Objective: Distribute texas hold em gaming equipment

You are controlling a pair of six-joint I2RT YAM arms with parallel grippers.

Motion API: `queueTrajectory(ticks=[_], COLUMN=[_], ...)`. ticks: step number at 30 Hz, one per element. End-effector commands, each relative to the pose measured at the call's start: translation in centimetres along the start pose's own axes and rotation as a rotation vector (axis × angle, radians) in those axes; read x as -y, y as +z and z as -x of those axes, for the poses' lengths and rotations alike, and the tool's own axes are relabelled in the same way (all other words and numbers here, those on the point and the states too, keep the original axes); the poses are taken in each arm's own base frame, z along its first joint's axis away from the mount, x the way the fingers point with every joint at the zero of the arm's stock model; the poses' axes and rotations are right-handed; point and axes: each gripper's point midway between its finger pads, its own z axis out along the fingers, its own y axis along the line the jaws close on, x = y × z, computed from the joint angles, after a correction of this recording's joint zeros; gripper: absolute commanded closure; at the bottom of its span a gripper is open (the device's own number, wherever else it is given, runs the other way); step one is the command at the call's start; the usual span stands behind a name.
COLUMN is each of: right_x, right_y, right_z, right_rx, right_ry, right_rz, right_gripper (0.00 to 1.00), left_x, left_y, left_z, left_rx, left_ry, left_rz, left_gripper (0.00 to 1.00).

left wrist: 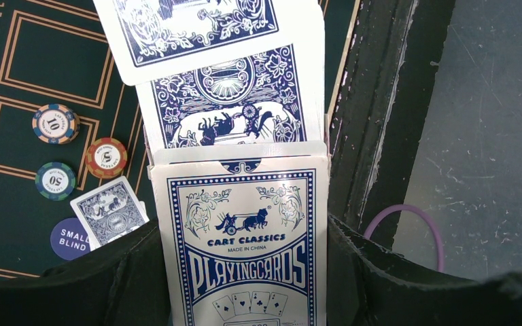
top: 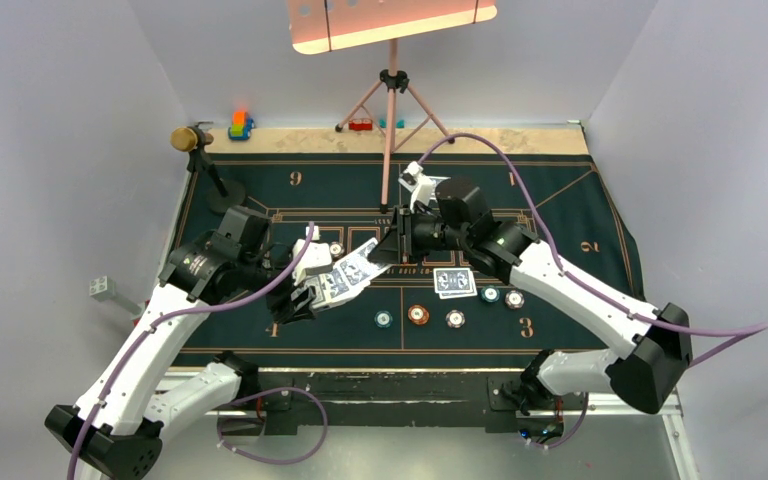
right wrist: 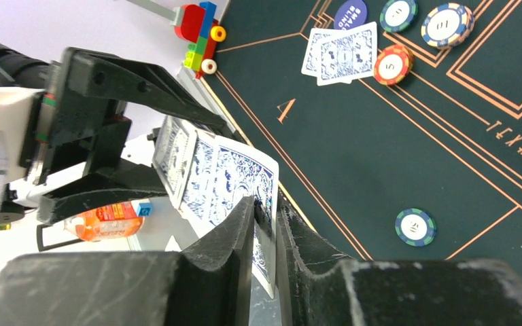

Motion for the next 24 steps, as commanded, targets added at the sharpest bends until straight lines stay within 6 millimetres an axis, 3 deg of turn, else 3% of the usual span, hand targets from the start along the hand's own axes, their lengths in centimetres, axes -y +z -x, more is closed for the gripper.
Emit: queueTrajectory(ticks=[1, 15, 17, 20, 24], right_x=[-2.9, -5.0, -5.7, -6.4, -5.0], right_y=[-2.2, -3.5, -4.0, -5.1, -6.4], right_z=[2.9, 3.8, 4.3, 5.5, 6.9], right_rx=[0.099, 0.122, 0.140, 0.177, 0.221], right_ry=[-0.076, -0.093, -0.097, -0.116, -0.132], right_rz=[0.044, 0.106, 0.129, 0.120, 0.040], right_gripper=[0.83, 0.95, 1.00, 1.00, 1.00], left_x=[0.0, 0.2, 0.2, 0.2, 0.3], left_y=[-0.5, -0.6, -0.5, -0.5, -0.5], left_z=[1.5, 1.5, 1.4, 1.3, 1.3], left_rx=[0.053, 0.058, 0.055, 0.053, 0.051], left_ry=[0.033, 0.033, 0.030, 0.032, 0.029], left_rz=[0.002, 0.001, -0.001, -0.001, -0.005], left_gripper=[1.00, 1.00, 1.00, 1.00, 1.00])
